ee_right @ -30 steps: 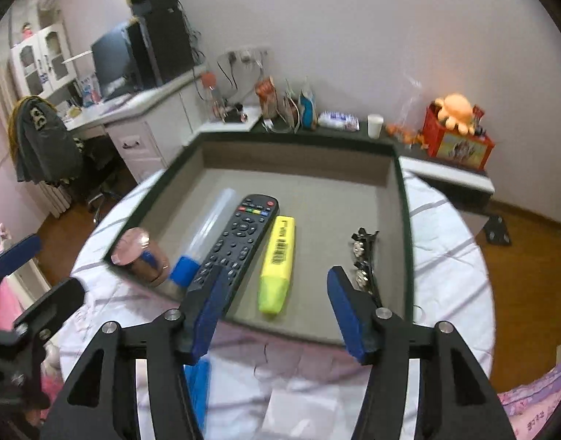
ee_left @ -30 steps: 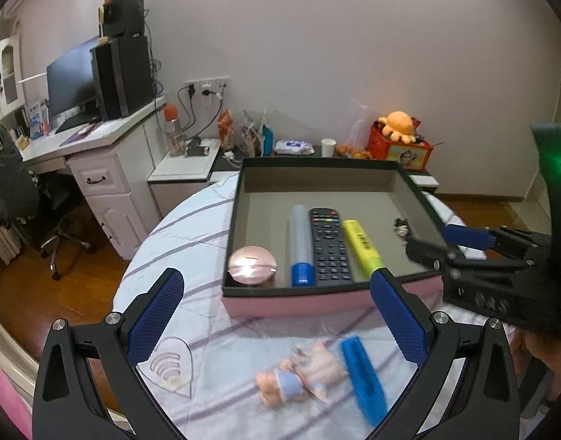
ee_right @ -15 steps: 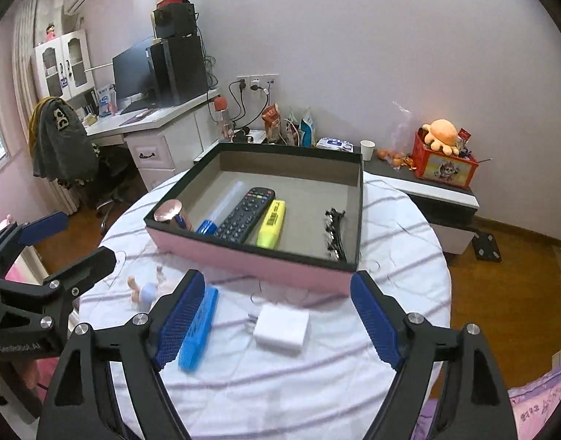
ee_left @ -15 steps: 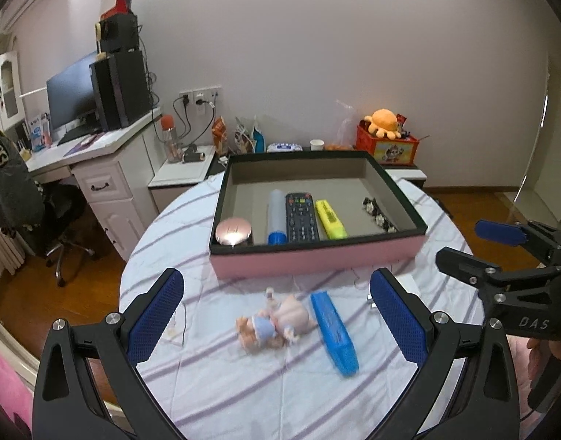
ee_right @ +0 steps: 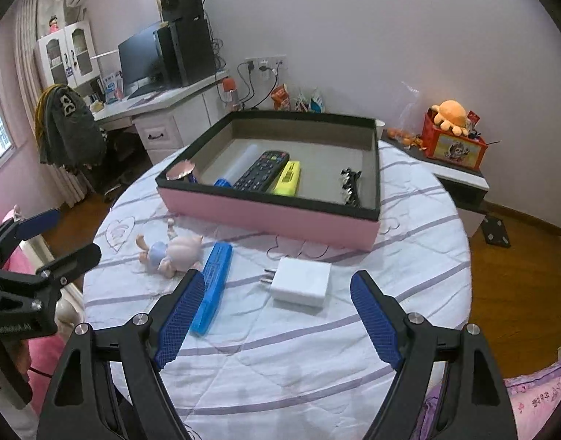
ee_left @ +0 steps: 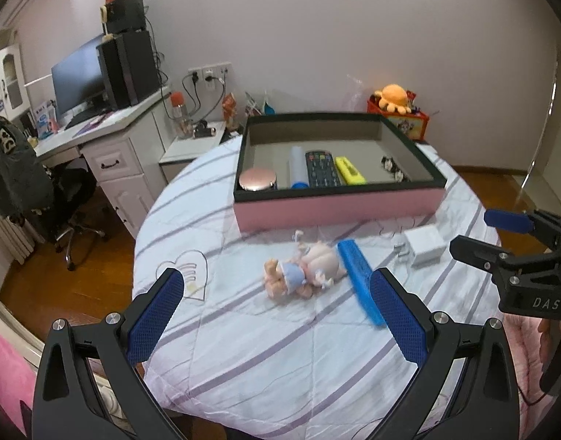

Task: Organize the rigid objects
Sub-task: 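Reach the left gripper to the blue highlighter and close on it, then carry the blue highlighter with the left gripper into the box beside the yellow one, then open the left gripper and withdraw it from the box, then reach the right gripper to the white charger plug and close on it, then carry the charger plug with the right gripper into the box beside the blue highlighter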

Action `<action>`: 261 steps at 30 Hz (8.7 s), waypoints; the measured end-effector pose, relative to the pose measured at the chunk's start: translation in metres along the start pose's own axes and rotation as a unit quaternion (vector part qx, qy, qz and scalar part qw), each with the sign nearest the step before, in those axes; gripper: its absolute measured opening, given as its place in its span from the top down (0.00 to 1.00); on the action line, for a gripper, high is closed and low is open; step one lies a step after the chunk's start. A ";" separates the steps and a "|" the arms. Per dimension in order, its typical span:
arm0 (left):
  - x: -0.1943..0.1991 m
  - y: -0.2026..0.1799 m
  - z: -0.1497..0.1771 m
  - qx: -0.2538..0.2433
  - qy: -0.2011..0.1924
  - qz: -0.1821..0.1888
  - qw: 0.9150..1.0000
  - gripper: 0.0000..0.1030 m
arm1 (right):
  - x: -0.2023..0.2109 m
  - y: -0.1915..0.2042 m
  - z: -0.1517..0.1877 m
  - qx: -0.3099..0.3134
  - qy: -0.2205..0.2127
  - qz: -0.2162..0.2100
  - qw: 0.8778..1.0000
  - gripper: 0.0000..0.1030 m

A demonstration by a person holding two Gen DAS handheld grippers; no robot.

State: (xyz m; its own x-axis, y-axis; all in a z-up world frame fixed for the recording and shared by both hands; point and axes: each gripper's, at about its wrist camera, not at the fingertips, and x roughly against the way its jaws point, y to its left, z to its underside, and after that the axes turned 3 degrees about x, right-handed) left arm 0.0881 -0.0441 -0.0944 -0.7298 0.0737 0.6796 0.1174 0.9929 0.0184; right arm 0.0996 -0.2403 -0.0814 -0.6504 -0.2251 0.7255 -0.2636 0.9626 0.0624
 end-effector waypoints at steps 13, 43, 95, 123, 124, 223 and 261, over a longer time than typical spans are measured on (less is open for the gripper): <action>-0.030 -0.008 0.004 -0.007 0.034 0.016 0.999 0.00 | -0.032 -0.003 0.012 -0.008 0.038 0.000 0.999 0.19; -0.099 -0.097 0.022 -0.002 0.099 0.025 0.995 0.74 | -0.058 -0.063 0.018 -0.013 0.043 -0.023 0.999 0.19; -0.201 -0.132 -0.104 0.040 0.105 0.062 0.992 0.73 | -0.102 -0.123 -0.092 -0.040 -0.020 0.017 0.999 0.19; -0.063 -0.076 -0.086 0.027 -0.009 -0.003 1.000 0.03 | -0.035 -0.050 -0.091 0.003 -0.037 0.025 0.999 0.19; -0.056 -0.072 -0.084 0.025 -0.015 -0.012 1.000 0.02 | -0.030 -0.046 -0.090 0.004 -0.039 0.026 0.999 0.19; -0.073 0.021 -0.026 0.006 0.026 -0.017 0.999 0.00 | -0.107 0.011 -0.008 -0.040 0.059 -0.019 0.997 0.57; -0.106 0.036 -0.057 0.025 0.027 0.007 0.999 0.00 | -0.152 -0.056 -0.104 -0.021 0.146 0.097 0.984 0.60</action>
State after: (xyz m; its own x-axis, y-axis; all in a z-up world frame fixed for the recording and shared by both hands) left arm 0.2081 -0.0218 -0.1240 -0.6906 0.0838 0.7183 0.0930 0.9953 -0.0268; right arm 0.2873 -0.2439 -0.1243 -0.4518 0.0113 0.8920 -0.1208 0.9899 -0.0737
